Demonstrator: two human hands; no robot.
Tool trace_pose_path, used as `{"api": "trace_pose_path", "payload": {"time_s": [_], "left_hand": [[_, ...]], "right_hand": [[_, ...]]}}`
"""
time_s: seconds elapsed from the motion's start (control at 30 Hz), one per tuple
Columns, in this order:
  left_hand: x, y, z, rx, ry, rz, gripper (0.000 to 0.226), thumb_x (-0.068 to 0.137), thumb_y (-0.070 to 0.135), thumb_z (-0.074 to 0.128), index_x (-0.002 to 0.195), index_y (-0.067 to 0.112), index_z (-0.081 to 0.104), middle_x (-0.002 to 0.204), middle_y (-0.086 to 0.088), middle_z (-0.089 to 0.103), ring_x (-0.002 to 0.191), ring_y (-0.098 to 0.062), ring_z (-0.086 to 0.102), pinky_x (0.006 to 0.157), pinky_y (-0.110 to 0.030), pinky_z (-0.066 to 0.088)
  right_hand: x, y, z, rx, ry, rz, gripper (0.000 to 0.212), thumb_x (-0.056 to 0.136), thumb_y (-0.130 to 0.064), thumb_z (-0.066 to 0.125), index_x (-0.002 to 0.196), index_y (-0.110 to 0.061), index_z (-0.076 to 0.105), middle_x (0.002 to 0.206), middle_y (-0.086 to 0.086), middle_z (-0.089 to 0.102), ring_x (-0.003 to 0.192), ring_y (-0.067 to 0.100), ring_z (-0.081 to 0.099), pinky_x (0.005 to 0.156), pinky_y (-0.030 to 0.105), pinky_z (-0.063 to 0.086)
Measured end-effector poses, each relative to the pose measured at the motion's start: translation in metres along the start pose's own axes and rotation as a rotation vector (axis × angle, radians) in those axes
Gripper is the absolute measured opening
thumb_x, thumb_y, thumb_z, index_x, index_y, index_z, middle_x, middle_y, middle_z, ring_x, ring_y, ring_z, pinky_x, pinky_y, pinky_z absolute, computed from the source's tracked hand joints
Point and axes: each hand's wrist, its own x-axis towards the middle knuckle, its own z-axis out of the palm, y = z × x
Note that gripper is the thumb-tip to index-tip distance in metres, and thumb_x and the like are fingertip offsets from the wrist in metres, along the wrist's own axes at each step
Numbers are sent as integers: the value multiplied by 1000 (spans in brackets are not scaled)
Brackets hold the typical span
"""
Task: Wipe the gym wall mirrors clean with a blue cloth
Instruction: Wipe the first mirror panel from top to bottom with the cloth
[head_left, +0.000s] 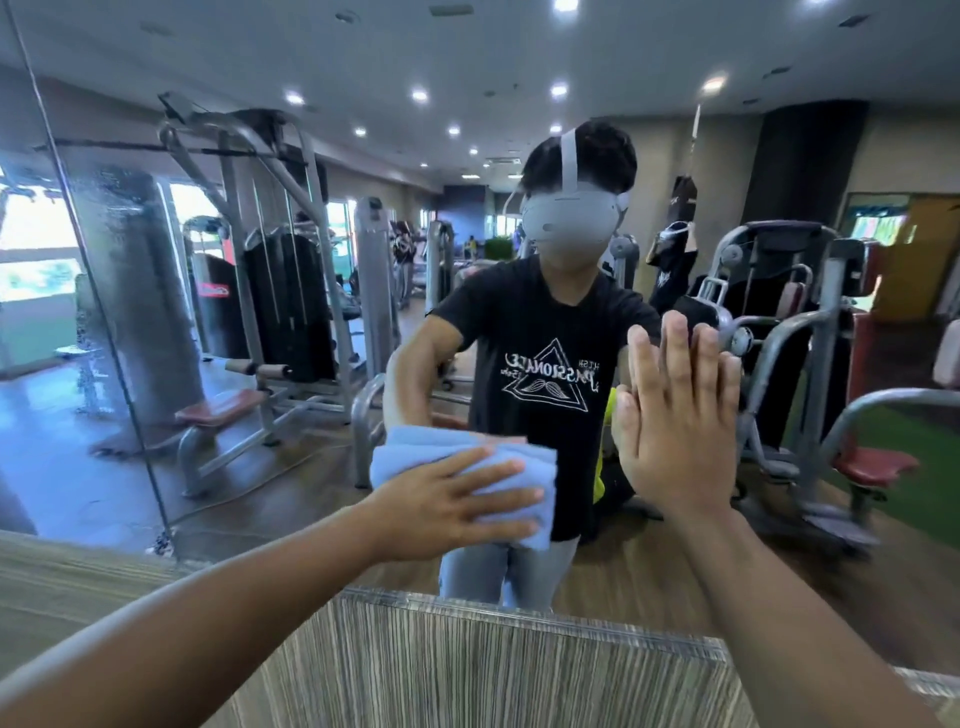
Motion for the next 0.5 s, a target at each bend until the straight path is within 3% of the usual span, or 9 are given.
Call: {"api": "trace_pose_path", "payload": {"time_s": [0.13,0.2,0.33,0.43,0.5], "left_hand": [[-14,-34,-17,15,5,11,47,106,15,41,150,30,46,158,-1,41,143,-33,41,112,-63,35],[-6,-69,-33,31,72,-111,52,103,11,46,151,28,40,157,-5,41,142,-38,42,114,-65,31],[38,-122,-53,49,230,-440,77,85,7,74,149,30,37,158,-7,29,146,-40,23,120,-59,23],[74,-108,-48,9,345,-605,71,88,3,71,148,29,41,158,-9,30,147,-43,21,124,-53,16],[83,-85,-38,-9,383,-607,64,92,2,65,147,27,44,157,-9,33,146,-43,24,123,-54,20]], "right_hand": [[-1,-1,4,-5,15,16,59,110,-34,35,164,-20,19,170,11,15,158,34,11,128,51,7],[-2,-1,6,-2,22,28,59,109,-34,34,165,-21,18,171,10,15,158,32,10,128,50,6],[-2,-2,7,-1,46,31,58,109,-35,30,165,-21,18,171,10,15,158,32,12,128,50,8],[-1,-1,6,7,32,26,58,110,-35,29,165,-21,17,171,9,14,158,32,10,128,51,9],[-1,-2,5,18,25,30,58,110,-35,30,165,-22,16,171,9,13,159,30,8,128,51,8]]}}
